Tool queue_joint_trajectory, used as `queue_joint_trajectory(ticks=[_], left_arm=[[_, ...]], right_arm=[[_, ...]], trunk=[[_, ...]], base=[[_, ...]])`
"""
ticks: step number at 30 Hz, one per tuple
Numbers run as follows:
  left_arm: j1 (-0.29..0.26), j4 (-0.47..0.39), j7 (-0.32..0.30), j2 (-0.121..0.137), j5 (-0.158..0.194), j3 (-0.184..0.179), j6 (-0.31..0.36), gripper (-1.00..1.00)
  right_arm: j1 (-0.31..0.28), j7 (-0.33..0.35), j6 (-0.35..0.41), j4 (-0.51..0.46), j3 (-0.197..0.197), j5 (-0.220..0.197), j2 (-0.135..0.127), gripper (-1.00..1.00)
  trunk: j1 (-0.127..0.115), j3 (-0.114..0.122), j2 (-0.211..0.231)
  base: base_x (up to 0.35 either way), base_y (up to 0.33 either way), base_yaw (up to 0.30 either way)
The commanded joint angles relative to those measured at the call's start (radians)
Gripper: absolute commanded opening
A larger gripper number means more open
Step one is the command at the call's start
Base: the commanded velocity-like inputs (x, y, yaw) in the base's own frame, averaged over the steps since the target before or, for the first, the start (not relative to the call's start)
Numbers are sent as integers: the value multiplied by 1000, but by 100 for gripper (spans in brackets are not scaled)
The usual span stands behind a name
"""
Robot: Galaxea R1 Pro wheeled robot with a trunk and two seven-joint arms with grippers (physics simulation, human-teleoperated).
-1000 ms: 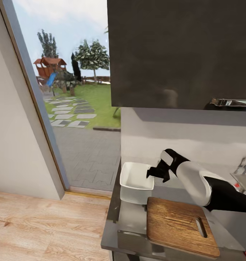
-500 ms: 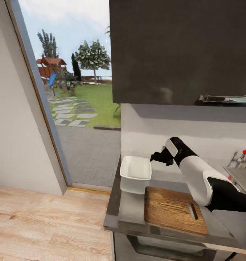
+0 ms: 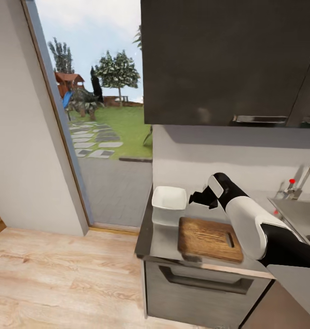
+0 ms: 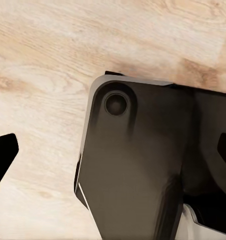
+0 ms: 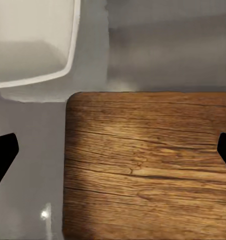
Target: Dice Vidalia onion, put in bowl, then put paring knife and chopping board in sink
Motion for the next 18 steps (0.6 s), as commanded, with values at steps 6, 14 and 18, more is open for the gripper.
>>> queue_joint_trajectory(ticks=[6,14,18], left_arm=[[0,-2,-1,0,4,0,-1,100],[0,-2,-1,0,4,0,-1,100],[0,-2,-1,0,4,0,-1,100]], right_arm=[[-1,-11,1,2,-3,-10,1,100],[-1,-10,-2,17,-3,-8,1,100],[-1,-6,-4,51,-3,-6,-1,100]], trunk=[[0,-2,-2],[0,-2,-2],[0,-2,-2]], base=[[-335,0,0],[-335,0,0],[-335,0,0]])
